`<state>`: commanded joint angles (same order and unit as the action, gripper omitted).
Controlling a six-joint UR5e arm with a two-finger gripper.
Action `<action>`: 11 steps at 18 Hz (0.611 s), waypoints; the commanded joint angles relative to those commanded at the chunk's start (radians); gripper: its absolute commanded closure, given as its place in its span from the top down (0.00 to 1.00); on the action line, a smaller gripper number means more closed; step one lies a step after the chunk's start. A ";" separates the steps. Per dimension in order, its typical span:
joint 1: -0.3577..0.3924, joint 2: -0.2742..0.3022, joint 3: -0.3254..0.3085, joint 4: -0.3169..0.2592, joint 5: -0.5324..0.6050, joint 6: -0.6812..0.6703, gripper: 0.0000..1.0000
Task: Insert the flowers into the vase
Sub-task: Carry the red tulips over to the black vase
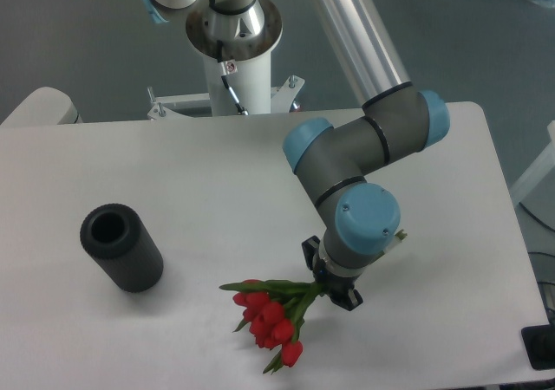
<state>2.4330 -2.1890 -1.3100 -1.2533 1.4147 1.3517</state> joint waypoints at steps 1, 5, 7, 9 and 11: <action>-0.003 0.006 0.000 0.000 -0.032 -0.017 0.04; -0.026 0.018 0.000 0.000 -0.115 -0.048 0.03; -0.043 0.023 0.002 0.000 -0.172 -0.094 0.03; -0.055 0.023 0.003 0.000 -0.264 -0.156 0.03; -0.064 0.025 0.012 0.000 -0.369 -0.204 0.03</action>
<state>2.3685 -2.1645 -1.2978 -1.2533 1.0452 1.1476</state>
